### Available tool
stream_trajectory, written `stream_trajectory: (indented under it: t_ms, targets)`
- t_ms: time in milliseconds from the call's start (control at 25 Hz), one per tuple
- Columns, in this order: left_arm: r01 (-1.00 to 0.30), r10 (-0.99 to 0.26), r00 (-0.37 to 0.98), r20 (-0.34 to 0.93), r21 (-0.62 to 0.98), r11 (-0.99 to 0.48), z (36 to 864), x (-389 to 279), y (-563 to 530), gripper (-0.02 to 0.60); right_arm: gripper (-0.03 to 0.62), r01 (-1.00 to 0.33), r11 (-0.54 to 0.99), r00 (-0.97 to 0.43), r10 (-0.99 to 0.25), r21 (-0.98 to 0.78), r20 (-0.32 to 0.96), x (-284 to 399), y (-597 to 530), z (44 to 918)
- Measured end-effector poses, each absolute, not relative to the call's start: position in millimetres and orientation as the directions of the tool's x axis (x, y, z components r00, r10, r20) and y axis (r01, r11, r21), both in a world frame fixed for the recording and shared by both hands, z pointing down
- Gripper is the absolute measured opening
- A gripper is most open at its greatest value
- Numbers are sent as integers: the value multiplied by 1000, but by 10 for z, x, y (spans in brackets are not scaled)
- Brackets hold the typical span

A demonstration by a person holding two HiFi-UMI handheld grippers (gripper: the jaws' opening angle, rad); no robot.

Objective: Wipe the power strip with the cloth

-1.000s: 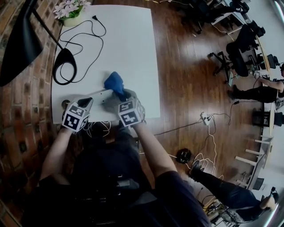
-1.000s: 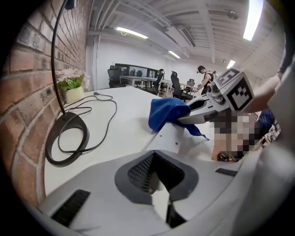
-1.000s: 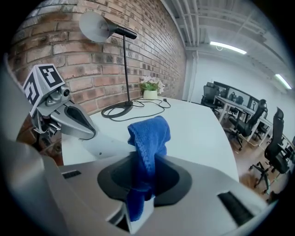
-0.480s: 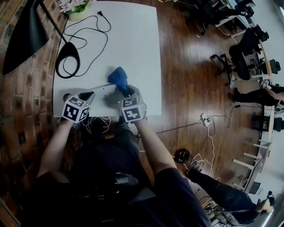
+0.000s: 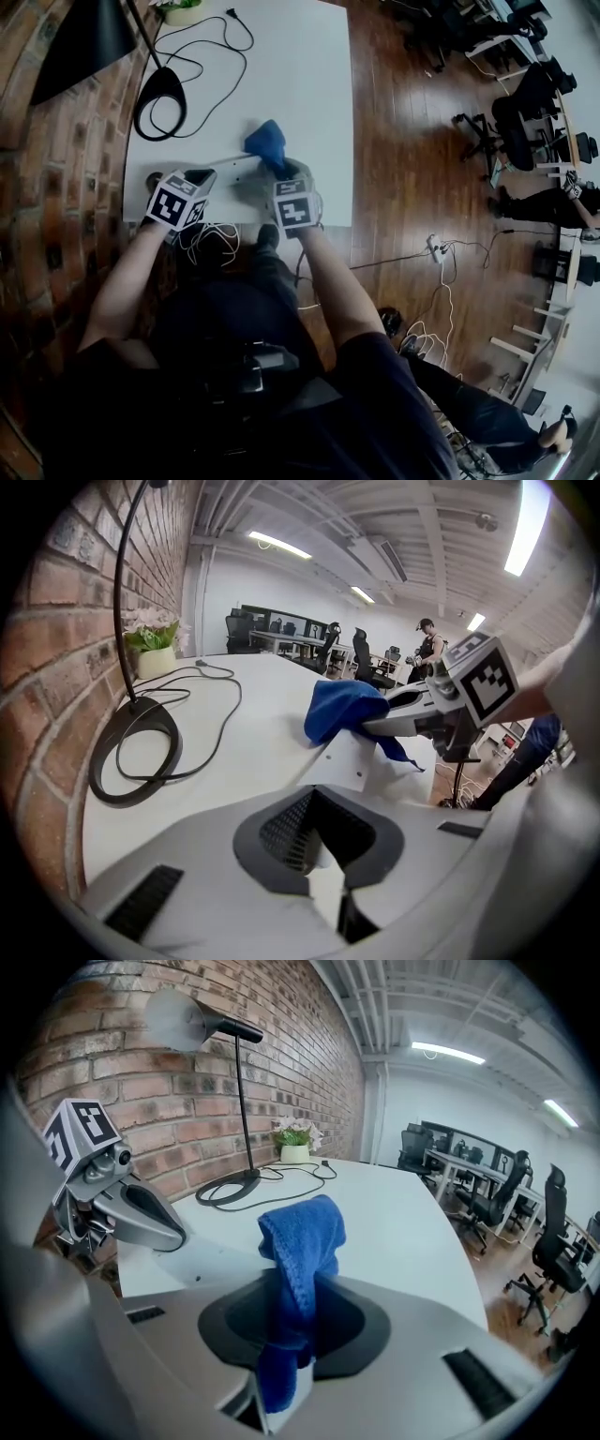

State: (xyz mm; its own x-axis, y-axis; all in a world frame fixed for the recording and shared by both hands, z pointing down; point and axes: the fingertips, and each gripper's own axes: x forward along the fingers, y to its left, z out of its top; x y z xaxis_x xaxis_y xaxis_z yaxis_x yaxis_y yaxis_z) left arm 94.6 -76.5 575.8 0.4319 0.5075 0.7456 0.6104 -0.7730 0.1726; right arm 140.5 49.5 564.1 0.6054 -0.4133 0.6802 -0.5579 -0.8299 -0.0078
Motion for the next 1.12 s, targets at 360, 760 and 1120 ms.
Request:
stream_trajectory:
  t_ms: [360,760,1120]
  targets:
    - [634,495,426,758,141,-760,5757,939,-765,11,86,-532,-847,605,-376,5,702,1429,526,5656]
    - [662,487,427,762,103,-743,5741,957,-736,12,84,-508,-860,615,-332,38,715,1474,497,5621]
    - [653,493,433,755,114,-749,5656,900,-670,12,84,-510,-860,605,-348,13,716,1420,182,5662]
